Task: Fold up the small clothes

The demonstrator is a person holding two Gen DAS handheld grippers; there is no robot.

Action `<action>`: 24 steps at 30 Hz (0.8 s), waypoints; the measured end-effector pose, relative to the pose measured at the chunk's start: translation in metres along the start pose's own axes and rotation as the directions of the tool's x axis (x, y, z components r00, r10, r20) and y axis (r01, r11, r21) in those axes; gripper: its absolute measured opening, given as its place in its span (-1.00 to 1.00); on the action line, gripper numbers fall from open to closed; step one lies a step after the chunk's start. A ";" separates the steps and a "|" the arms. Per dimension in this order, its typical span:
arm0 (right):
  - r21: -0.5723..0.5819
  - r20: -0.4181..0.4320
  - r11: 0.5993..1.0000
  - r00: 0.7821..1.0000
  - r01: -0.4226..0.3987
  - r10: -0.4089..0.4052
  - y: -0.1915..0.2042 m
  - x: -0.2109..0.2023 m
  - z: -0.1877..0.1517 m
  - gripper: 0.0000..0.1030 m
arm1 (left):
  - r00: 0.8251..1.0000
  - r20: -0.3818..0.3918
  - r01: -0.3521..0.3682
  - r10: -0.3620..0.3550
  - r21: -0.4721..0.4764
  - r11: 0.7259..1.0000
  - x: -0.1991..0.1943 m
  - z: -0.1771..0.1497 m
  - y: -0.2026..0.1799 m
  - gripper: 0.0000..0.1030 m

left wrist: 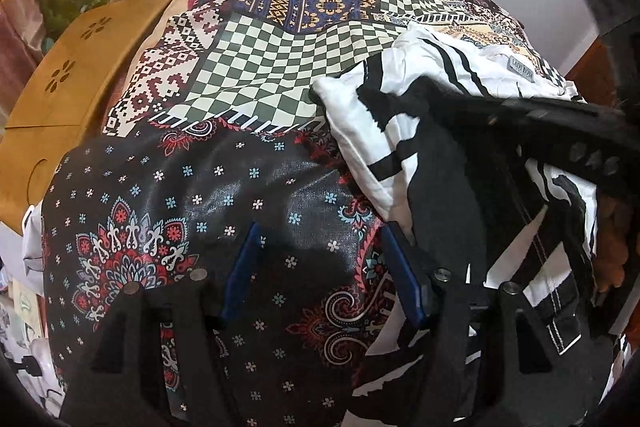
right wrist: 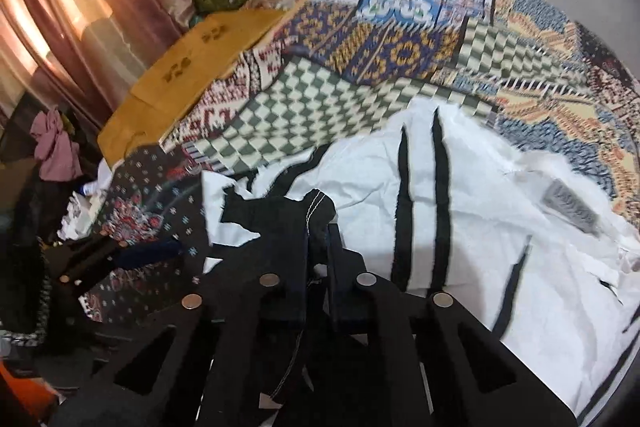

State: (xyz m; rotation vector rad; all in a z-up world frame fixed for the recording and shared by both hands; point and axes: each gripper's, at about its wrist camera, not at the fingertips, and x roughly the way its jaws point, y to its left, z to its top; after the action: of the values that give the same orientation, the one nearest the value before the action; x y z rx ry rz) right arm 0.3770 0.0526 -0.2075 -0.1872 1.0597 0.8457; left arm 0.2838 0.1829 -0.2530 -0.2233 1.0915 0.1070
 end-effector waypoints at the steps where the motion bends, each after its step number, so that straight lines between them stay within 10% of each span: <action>1: -0.004 0.024 1.000 1.000 0.007 -0.006 0.000 -0.008 0.000 -0.89 | 1.000 0.000 -0.005 0.005 0.000 1.000 0.000 -0.001 0.000 0.25; 7: -0.003 0.127 0.996 0.988 0.087 -0.086 -0.007 -0.053 -0.005 -0.90 | 0.999 0.005 -0.050 0.050 0.009 0.999 0.001 -0.007 -0.002 0.44; 19: 0.028 0.014 0.981 0.981 0.191 -0.191 -0.042 -0.044 -0.049 -0.88 | 0.992 -0.004 -0.125 0.125 0.002 0.992 -0.013 -0.011 -0.005 0.54; 24: 0.021 0.070 0.978 0.976 0.206 -0.207 -0.038 -0.067 -0.044 -0.58 | 0.995 0.051 -0.089 0.088 0.016 0.996 -0.035 -0.006 -0.014 0.54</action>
State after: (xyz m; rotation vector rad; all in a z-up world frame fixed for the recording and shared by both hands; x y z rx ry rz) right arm 0.3588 -0.0311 -0.1837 -0.2490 0.9602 0.6525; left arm 0.2654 0.1692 -0.2227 -0.1552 1.0516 0.1815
